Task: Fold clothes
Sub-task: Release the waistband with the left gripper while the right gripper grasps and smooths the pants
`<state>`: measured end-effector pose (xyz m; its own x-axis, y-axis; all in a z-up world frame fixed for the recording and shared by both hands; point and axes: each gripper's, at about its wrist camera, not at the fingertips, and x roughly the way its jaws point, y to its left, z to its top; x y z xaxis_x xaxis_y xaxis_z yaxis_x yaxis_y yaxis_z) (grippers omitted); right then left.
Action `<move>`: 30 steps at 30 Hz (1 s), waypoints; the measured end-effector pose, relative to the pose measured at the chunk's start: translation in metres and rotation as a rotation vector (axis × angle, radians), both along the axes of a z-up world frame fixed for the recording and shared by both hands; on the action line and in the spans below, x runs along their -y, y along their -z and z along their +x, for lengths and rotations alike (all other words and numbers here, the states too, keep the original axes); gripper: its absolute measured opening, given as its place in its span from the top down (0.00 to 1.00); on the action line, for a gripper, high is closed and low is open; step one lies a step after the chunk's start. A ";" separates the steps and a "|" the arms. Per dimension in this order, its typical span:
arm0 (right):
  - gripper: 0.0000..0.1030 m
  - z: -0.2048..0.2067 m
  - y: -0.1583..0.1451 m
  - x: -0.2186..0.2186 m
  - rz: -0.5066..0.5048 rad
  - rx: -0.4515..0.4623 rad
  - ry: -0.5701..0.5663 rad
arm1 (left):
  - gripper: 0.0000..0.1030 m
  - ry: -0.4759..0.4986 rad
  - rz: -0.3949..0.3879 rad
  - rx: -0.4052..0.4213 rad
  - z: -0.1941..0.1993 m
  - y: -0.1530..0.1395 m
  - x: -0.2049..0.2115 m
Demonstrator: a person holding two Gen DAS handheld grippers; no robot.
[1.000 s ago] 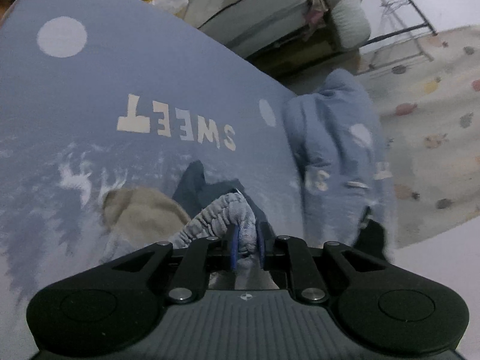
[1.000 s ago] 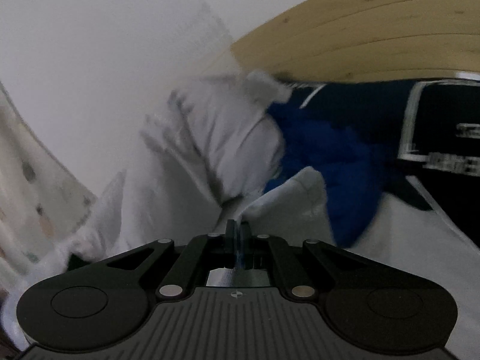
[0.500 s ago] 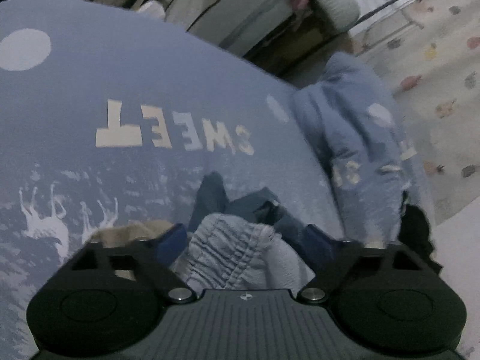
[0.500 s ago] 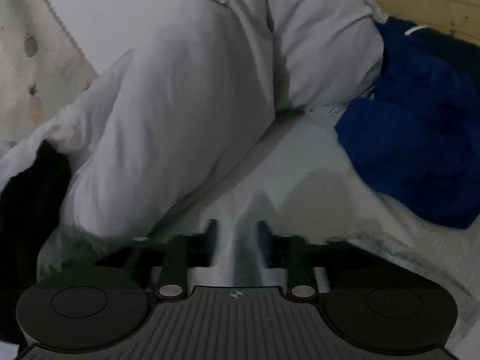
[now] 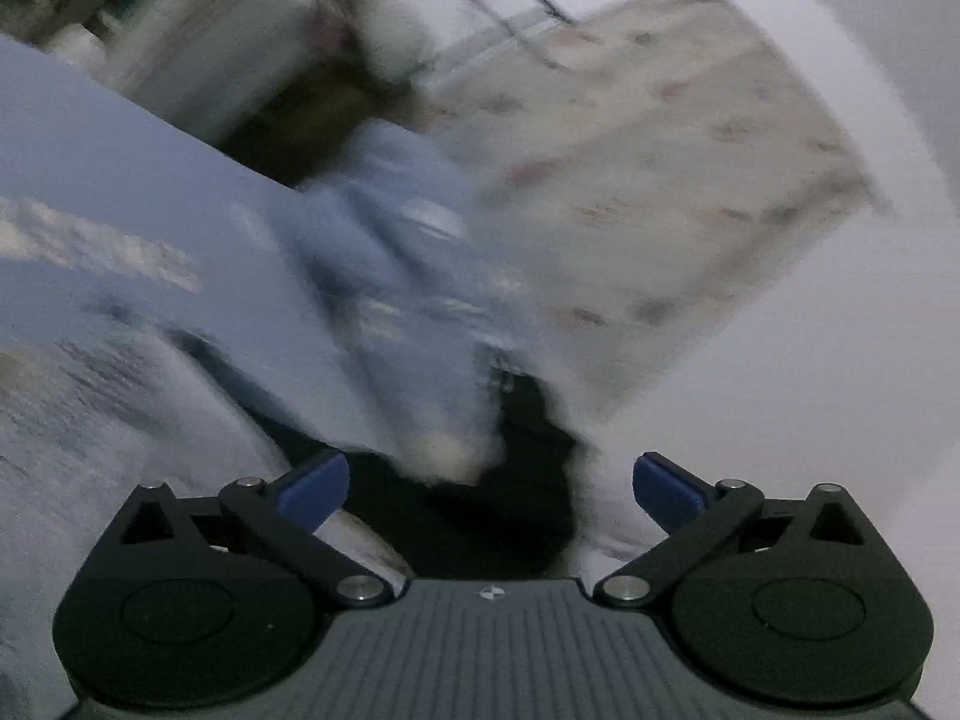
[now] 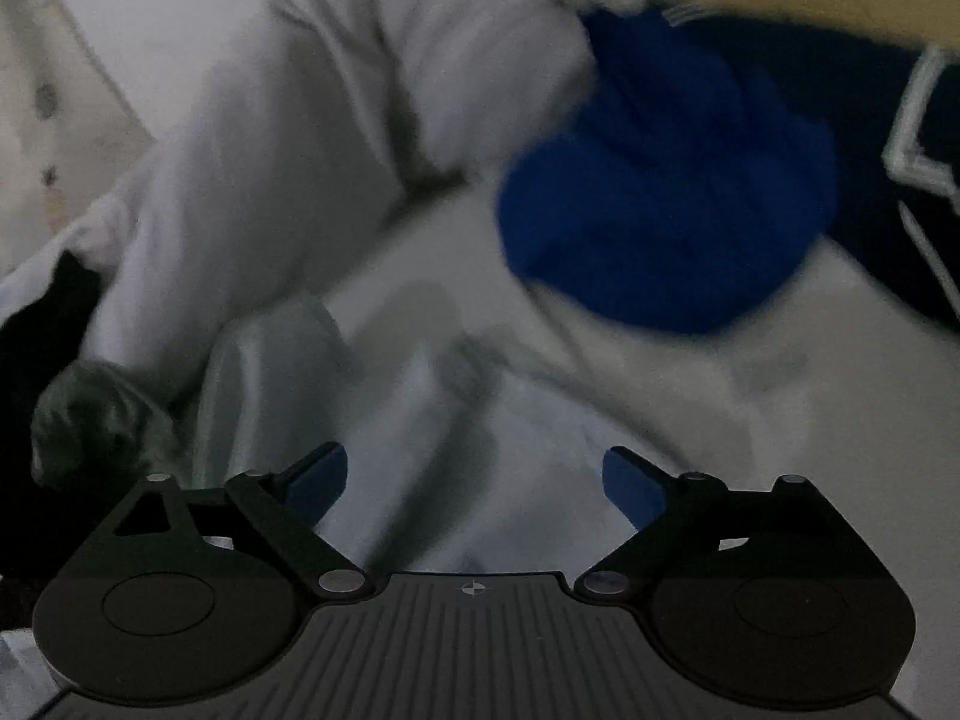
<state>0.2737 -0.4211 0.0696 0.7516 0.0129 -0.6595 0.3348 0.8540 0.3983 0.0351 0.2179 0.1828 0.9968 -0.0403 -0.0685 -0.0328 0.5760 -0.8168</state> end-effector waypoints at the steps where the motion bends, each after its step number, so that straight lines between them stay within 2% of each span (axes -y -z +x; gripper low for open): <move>1: 0.14 -0.001 0.007 -0.001 -0.003 -0.005 0.009 | 0.00 0.061 -0.005 0.035 0.008 -0.002 0.015; 6: 0.26 0.023 0.020 -0.021 -0.088 0.009 -0.052 | 0.00 0.368 0.021 0.149 0.050 0.001 0.084; 10: 0.26 0.053 0.025 -0.026 -0.098 -0.012 -0.072 | 0.00 0.490 -0.005 0.146 0.057 0.024 0.105; 11: 0.27 0.059 0.030 -0.025 -0.090 -0.025 -0.071 | 0.00 0.493 -0.029 0.135 0.060 0.030 0.103; 12: 0.32 0.063 0.034 -0.024 -0.076 -0.029 -0.068 | 0.00 0.496 -0.052 0.124 0.063 0.036 0.102; 13: 0.38 0.064 0.038 -0.023 -0.059 -0.021 -0.061 | 0.00 0.498 -0.075 0.113 0.066 0.042 0.100; 14: 0.60 0.065 0.039 -0.023 -0.055 -0.012 -0.057 | 0.00 0.492 -0.085 0.100 0.068 0.046 0.096; 15: 0.96 0.066 0.038 -0.023 -0.064 -0.004 -0.059 | 0.00 0.490 -0.094 0.091 0.069 0.051 0.093; 22: 0.96 0.041 -0.017 -0.017 -0.111 0.130 -0.091 | 0.00 0.474 -0.104 0.058 0.069 0.061 0.087; 25: 0.96 0.020 -0.030 -0.001 -0.127 0.118 -0.030 | 0.00 0.478 -0.131 0.065 0.068 0.059 0.091; 30: 0.96 -0.023 -0.010 0.027 -0.128 0.008 0.063 | 0.00 0.505 -0.133 0.078 0.068 0.062 0.097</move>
<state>0.2502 -0.4478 0.0792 0.7532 -0.1179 -0.6471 0.3864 0.8755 0.2902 0.1032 0.1207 0.1205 0.8531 -0.5200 0.0435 0.2856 0.3954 -0.8730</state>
